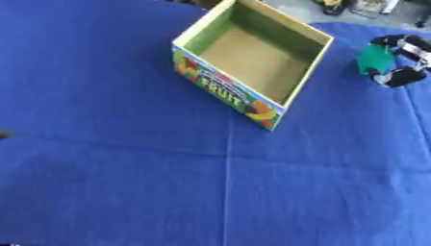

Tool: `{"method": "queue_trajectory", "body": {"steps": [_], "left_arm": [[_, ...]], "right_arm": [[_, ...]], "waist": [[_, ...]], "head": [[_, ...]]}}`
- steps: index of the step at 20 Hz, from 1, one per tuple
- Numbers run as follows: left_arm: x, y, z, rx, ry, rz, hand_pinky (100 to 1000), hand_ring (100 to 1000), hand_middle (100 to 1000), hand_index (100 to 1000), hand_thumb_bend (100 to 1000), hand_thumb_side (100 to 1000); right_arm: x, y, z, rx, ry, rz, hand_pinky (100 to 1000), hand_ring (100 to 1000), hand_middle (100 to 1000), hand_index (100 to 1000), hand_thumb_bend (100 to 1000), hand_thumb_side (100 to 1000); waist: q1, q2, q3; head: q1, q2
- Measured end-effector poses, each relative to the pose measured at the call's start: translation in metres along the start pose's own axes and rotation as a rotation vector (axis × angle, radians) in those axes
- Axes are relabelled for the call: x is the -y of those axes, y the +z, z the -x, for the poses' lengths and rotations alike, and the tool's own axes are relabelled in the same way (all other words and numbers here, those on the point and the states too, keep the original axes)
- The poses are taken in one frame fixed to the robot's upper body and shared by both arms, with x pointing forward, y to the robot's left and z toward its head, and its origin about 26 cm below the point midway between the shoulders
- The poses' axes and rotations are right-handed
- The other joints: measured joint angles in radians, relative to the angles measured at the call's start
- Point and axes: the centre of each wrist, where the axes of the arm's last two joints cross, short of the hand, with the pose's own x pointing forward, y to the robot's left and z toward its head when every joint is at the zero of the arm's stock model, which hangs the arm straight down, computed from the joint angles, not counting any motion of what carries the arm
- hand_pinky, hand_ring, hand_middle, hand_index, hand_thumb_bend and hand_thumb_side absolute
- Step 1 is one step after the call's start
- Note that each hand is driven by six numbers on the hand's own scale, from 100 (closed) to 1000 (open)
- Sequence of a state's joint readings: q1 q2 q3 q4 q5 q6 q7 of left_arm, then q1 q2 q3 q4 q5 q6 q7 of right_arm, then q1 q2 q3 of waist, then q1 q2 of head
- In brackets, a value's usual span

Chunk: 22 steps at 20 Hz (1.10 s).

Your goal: Pick up objects on the table and place them in the box.

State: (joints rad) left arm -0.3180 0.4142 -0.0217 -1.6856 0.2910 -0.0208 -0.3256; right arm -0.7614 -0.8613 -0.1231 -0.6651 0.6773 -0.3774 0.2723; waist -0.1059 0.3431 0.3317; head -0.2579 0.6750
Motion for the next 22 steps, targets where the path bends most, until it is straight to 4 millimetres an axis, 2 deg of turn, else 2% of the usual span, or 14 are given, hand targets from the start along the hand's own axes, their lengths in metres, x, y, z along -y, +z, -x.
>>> {"method": "queue_trajectory", "body": {"steps": [1, 2, 5, 6, 7, 12, 17, 20, 22], "left_arm": [[0.000, 0.000, 0.000, 0.000, 0.000, 0.001, 868, 687, 575, 681, 414, 1000], [0.000, 0.000, 0.000, 0.000, 0.000, 0.002, 868, 687, 575, 681, 414, 1000], [0.000, 0.000, 0.000, 0.002, 0.000, 0.004, 868, 686, 575, 681, 413, 1000], [0.000, 0.000, 0.000, 0.002, 0.001, 0.004, 868, 686, 575, 681, 413, 1000], [0.000, 0.000, 0.000, 0.002, 0.001, 0.004, 868, 686, 576, 682, 412, 1000], [0.000, 0.000, 0.000, 0.001, 0.002, 0.006, 868, 693, 576, 682, 412, 1000], [0.000, 0.000, 0.000, -0.001, 0.004, 0.006, 867, 702, 577, 683, 414, 1000], [0.000, 0.000, 0.000, -0.002, 0.006, 0.008, 868, 702, 577, 683, 416, 1000], [0.001, 0.000, 0.001, -0.002, 0.007, 0.008, 867, 702, 577, 683, 418, 1000]], "right_arm": [[0.000, 0.000, 0.000, -0.001, -0.001, -0.001, 754, 807, 730, 907, 100, 100], [0.000, 0.000, 0.000, -0.003, -0.001, -0.003, 754, 807, 730, 907, 100, 100], [0.000, 0.000, 0.001, -0.006, -0.003, -0.007, 640, 699, 599, 890, 100, 100], [0.000, 0.000, 0.001, -0.007, -0.003, -0.007, 640, 699, 599, 890, 100, 100], [0.000, 0.000, 0.001, -0.008, -0.004, -0.008, 593, 643, 494, 868, 100, 100], [-0.002, 0.001, 0.001, -0.011, -0.008, -0.004, 550, 588, 343, 831, 100, 100], [-0.010, 0.001, 0.004, -0.017, -0.038, 0.021, 510, 537, 264, 757, 100, 100], [-0.015, 0.000, 0.002, -0.012, -0.060, 0.047, 479, 509, 222, 594, 100, 100], [-0.018, -0.001, 0.001, -0.010, -0.070, 0.066, 477, 507, 218, 563, 100, 100]], "waist": [[0.000, 0.000, -0.001], [0.000, 0.000, -0.001], [0.000, 0.000, -0.006], [0.000, 0.000, -0.007], [0.000, 0.000, -0.009], [0.003, -0.003, -0.023], [0.009, -0.014, -0.046], [0.012, -0.022, -0.058], [0.012, -0.031, -0.065]], "head": [[0.000, 0.000], [0.000, 0.000], [0.000, 0.000], [0.000, 0.000], [0.000, 0.000], [0.000, 0.000], [0.000, 0.000], [0.000, 0.000], [0.000, 0.000]]}}
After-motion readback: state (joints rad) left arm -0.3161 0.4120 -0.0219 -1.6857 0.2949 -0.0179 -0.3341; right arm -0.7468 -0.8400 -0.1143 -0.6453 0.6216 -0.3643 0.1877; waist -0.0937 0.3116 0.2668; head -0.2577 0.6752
